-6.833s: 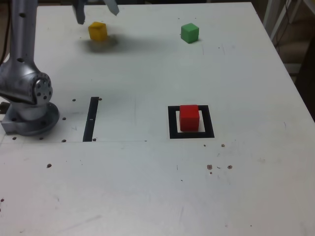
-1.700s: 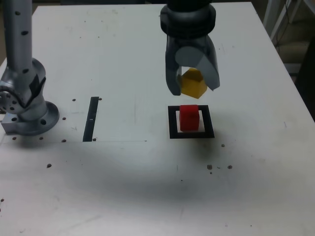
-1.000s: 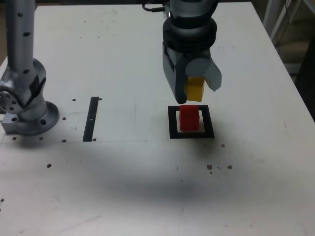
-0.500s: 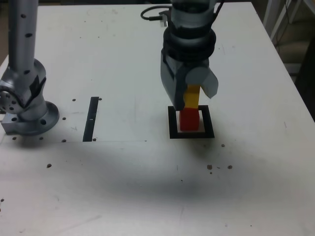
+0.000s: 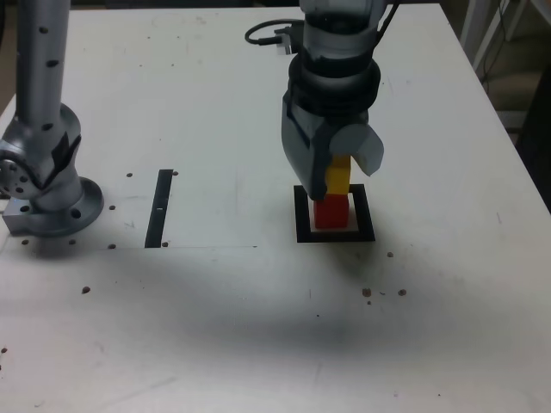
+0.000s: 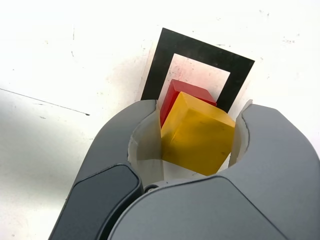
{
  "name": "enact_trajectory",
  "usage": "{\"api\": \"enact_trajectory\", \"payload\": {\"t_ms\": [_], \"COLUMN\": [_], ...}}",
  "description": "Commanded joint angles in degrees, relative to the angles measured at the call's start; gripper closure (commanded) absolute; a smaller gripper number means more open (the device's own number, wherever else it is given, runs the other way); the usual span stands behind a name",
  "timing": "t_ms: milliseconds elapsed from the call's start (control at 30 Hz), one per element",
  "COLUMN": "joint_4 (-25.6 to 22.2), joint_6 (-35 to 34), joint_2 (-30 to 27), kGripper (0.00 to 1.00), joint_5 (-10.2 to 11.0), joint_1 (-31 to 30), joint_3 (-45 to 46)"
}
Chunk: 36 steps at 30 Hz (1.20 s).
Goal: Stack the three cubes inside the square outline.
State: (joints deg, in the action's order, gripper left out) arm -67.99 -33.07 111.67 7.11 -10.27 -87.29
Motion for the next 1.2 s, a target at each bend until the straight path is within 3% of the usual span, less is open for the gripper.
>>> {"api": "enact_trajectory", "payload": {"t_ms": [0, 300, 600, 700, 833, 1033, 1167], "joint_4": [0.1, 0.7, 0.9, 0.9, 1.1, 1.2, 1.3], "joint_6": [-0.2, -1.0, -1.2, -1.2, -1.2, -1.0, -0.8], "joint_2": [0.5, 1.3, 1.4, 1.7, 1.9, 1.9, 1.9], "kGripper": [0.72, 0.72, 0.65, 0.56, 0.37, 0.25, 0.09], "joint_5": [-0.1, -0.5, 0.1, 0.1, -0.1, -0.1, 0.0], "joint_1": [-0.1, -1.1, -1.3, -1.3, -1.3, -1.3, -1.3], "joint_3": [0.1, 0.0, 0.2, 0.4, 0.6, 0.6, 0.8]}}
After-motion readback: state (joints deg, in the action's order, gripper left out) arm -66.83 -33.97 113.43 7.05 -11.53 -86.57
